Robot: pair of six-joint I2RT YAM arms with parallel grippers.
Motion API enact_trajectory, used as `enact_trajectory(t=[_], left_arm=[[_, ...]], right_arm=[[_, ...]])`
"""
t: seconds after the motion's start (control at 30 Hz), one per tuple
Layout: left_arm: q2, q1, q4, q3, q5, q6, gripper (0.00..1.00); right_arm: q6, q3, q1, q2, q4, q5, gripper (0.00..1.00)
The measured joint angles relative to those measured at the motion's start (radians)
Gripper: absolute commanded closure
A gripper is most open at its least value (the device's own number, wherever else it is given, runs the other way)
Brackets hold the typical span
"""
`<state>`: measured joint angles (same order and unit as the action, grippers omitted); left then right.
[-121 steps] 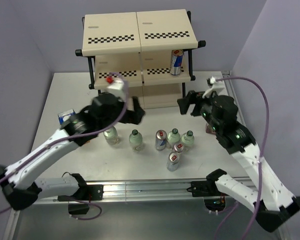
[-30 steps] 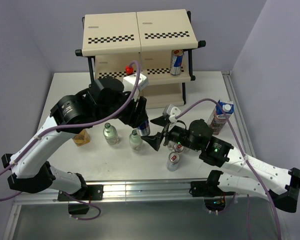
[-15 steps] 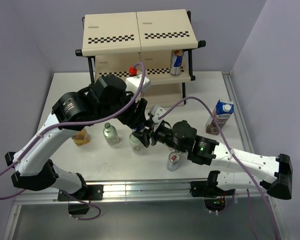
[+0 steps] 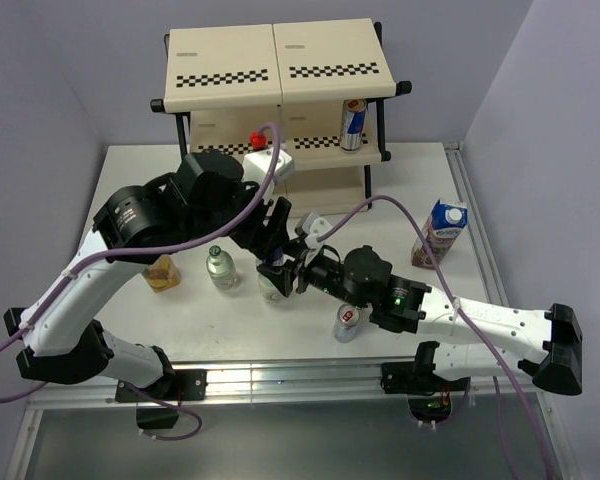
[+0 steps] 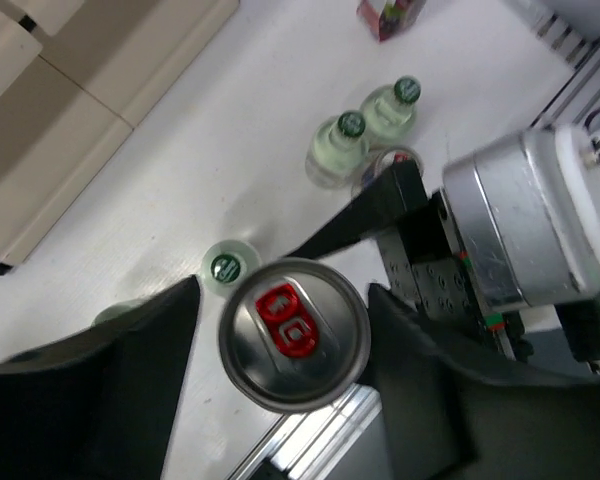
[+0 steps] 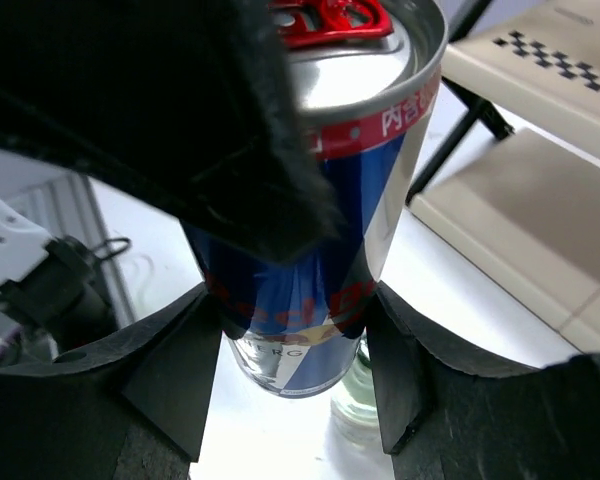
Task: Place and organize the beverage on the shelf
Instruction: Pick up the drink from the center of the board, then place the drink on the shelf.
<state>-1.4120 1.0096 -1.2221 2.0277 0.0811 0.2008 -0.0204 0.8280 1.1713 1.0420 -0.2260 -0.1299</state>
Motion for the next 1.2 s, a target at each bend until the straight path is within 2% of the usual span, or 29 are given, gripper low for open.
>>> enact_trajectory(t=[0.13,0.2,0.37,0.6,0.87,0.97,1.1,1.2], left_arm=[[0.015,0.001,0.065,-0.008,0.013,0.013,0.04],[0.029,0.001,0.090,-0.020,0.023,0.025,0.01],[0.067,0.002,0.155,-0.051,0.076,0.050,0.01],[0.194,0.004,0.331,-0.180,0.276,0.120,0.01],[0.356,0.003,0.481,-0.349,0.526,0.160,0.01],[0.443,0.003,0.544,-0.483,0.584,0.156,0.00],[0.579,0.003,0.629,-0.698,0.660,0.130,0.01],[0.655,0.003,0.666,-0.803,0.700,0.108,0.01]], right_arm=[[-0.010,-0.018,0.009,-0.016,-0.060,0.020,1.00],[-0.012,-0.018,0.011,-0.018,-0.081,0.022,1.00],[-0.013,-0.018,0.011,-0.019,-0.096,0.007,1.00],[-0.021,-0.039,0.011,-0.029,-0.090,-0.061,1.00],[-0.027,-0.050,-0.013,-0.042,-0.069,-0.232,1.00],[-0.014,-0.045,-0.078,-0.036,-0.065,-0.269,1.00],[-0.004,-0.021,-0.212,0.003,-0.073,-0.300,1.00],[0.009,0.024,-0.318,0.063,-0.080,-0.316,1.00]])
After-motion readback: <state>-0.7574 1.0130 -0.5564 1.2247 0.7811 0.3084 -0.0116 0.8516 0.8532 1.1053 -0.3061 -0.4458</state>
